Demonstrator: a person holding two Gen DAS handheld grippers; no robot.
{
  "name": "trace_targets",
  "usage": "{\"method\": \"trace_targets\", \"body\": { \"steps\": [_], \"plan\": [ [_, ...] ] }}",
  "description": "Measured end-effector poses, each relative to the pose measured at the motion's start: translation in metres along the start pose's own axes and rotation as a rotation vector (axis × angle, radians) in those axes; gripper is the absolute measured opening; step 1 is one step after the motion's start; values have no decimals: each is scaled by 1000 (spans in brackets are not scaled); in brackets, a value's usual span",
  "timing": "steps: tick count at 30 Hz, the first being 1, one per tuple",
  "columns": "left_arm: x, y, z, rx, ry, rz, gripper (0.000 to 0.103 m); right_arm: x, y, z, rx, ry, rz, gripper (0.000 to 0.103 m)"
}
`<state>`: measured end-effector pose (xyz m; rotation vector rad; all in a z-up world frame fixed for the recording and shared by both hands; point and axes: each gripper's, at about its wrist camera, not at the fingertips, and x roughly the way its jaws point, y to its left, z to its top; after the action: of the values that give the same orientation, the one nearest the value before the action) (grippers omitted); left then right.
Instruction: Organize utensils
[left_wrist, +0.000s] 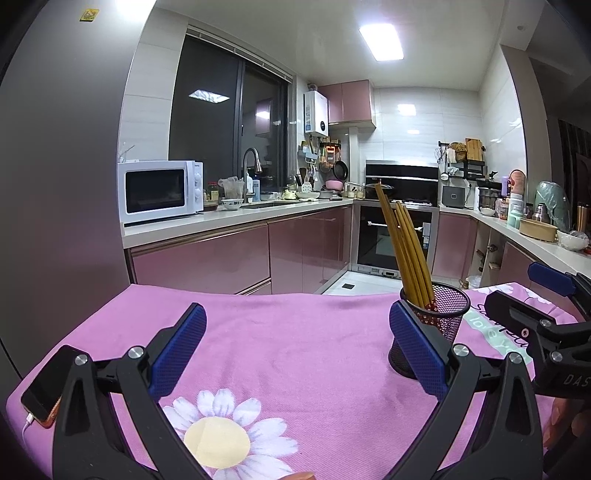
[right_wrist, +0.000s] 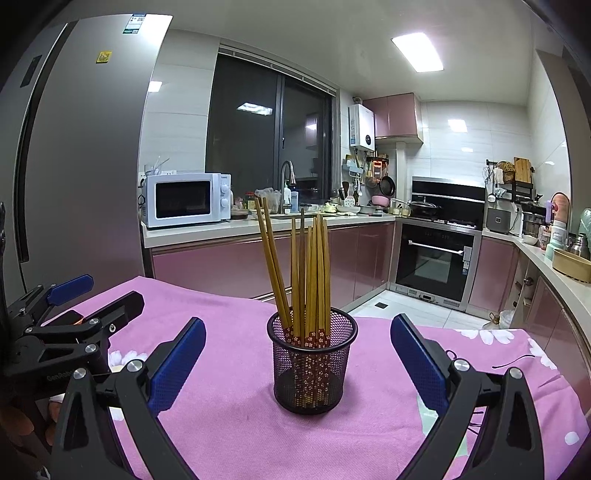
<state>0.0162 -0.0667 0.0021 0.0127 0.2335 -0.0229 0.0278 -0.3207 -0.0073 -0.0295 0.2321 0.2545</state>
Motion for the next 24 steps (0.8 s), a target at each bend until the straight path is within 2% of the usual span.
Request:
{"method": "trace_targets", "body": {
  "steps": [24],
  "plan": [
    [0,3,2,-2,2,-6,98,-1,1,-2,11,-5,-9,97]
  ]
}}
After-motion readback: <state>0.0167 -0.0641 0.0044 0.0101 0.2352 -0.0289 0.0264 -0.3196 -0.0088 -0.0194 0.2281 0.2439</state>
